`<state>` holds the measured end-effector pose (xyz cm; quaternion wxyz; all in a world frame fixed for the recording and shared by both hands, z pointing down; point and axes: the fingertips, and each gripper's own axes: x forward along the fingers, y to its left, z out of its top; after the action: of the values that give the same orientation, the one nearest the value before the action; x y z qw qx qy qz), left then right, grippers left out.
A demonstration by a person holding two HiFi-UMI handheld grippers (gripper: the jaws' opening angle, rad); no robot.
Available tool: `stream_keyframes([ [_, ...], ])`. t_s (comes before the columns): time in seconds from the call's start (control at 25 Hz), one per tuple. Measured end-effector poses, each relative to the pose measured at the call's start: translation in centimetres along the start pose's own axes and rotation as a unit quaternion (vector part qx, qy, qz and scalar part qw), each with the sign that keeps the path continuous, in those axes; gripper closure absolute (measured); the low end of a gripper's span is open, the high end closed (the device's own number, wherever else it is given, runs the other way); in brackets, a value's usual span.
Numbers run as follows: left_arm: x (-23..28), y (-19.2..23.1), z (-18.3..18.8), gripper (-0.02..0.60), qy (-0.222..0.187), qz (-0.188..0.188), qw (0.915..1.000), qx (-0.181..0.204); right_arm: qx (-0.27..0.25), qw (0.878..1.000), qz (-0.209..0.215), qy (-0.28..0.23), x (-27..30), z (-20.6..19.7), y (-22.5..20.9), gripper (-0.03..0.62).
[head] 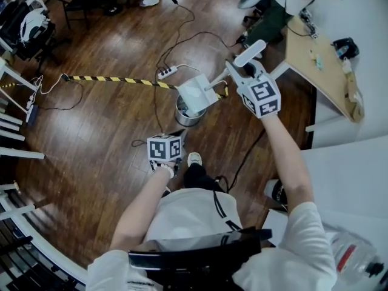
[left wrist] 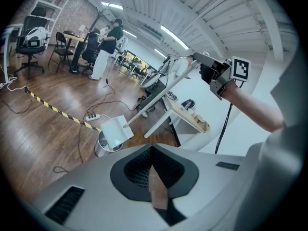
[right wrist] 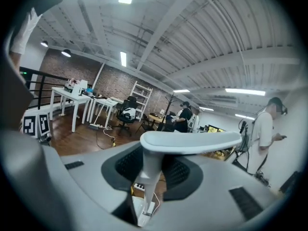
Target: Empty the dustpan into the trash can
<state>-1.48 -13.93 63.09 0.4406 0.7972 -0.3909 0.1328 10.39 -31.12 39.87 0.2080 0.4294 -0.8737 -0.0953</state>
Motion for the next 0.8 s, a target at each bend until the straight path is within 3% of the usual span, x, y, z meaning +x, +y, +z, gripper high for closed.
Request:
stream_keyframes([
  [0.24, 1.0, 0.7, 1.9, 0.589, -0.012, 0.017, 0.9998, -0.007, 0.048, 0.998, -0.027, 0.012, 2.6, -0.5, -5.4, 0.477],
  [0.6, 2.2, 1.3, 3.3, 0.589, -0.024, 0.043, 0.9985, -0.025, 0.080, 0.995, -0.045, 0.028, 6.1, 0.5, -9.4, 0.477],
  [0.8, 3.0, 1.1, 3.6, 0.589, -0.022, 0.045, 0.9985, -0.023, 0.122, 0.989, -0.078, 0.041, 6.2, 0.3, -12.8, 0.477],
])
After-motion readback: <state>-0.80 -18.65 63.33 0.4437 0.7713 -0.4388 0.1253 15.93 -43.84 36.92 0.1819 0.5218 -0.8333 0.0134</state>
